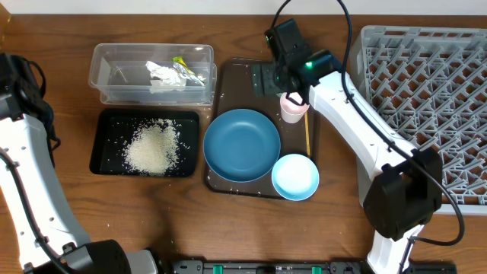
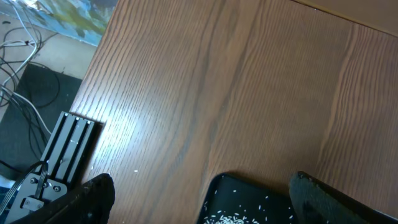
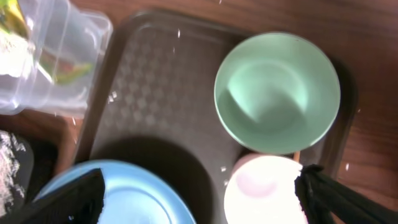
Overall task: Sort waste into correct bins and load items into the dishwasher rack
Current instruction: 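Reach the right gripper over the brown tray to the pink cup, then lower the right gripper into the pink cup and grip its rim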
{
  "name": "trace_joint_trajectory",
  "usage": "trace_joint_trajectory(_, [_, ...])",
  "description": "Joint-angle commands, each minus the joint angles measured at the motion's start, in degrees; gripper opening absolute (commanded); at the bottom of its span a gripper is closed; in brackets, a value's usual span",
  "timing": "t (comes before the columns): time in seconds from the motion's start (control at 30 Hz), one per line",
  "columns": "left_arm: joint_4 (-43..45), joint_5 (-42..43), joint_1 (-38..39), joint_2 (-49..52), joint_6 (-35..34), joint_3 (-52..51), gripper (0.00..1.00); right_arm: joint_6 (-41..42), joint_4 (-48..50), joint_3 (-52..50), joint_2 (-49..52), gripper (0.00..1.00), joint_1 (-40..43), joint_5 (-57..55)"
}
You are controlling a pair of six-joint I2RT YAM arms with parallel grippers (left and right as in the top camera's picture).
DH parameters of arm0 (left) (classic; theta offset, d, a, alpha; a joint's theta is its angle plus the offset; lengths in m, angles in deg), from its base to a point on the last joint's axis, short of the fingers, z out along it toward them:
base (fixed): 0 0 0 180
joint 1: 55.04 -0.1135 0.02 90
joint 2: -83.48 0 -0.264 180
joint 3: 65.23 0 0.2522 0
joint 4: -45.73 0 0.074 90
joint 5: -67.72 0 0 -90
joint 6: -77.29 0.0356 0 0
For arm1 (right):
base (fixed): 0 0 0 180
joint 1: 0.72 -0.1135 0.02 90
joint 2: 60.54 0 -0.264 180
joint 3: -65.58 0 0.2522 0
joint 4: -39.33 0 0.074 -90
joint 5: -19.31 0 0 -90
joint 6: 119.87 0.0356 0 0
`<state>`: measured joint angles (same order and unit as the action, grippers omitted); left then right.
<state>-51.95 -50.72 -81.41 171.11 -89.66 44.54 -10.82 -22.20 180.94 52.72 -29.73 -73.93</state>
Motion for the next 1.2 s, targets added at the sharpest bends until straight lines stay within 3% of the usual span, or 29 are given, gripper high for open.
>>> trace_joint_trajectory(0.0, [-0.24, -0.48, -0.24, -0.39, -0.92, 0.11, 0.92, -0.26, -1.6, 1.05, -0.02, 0.79, 0.87, 0.96])
trace_joint_trajectory(0.1, [-0.24, -0.48, -0.24, -0.39, -0.92, 0.11, 0.91, 0.24, -4.07, 1.05, 0.0, 0.57, 0.87, 0.79])
trace_joint_trajectory(0.27, [-0.24, -0.48, -0.24, -0.39, -0.92, 0.11, 0.92, 0.52, -9.01, 0.72, 0.02, 0.45, 0.85, -0.42])
trace_joint_trajectory(0.5, [-0.24, -0.48, -0.24, -0.39, -0.92, 0.11, 0.92, 2.4, -9.07, -2.03, 0.02, 0.44, 0.87, -0.44])
trace_joint_trajectory(0.77, [-0.24, -0.48, -0.24, -0.39, -0.92, 0.11, 0.92, 2.8, -3.52, -6.95, 0.02, 0.55, 0.87, -0.46])
trace_joint_trajectory(1.17, [-0.24, -0.48, -0.24, -0.39, -0.92, 0.11, 0.92, 2.8, 5.79, -13.79, 0.02, 0.5, 0.87, -1.95])
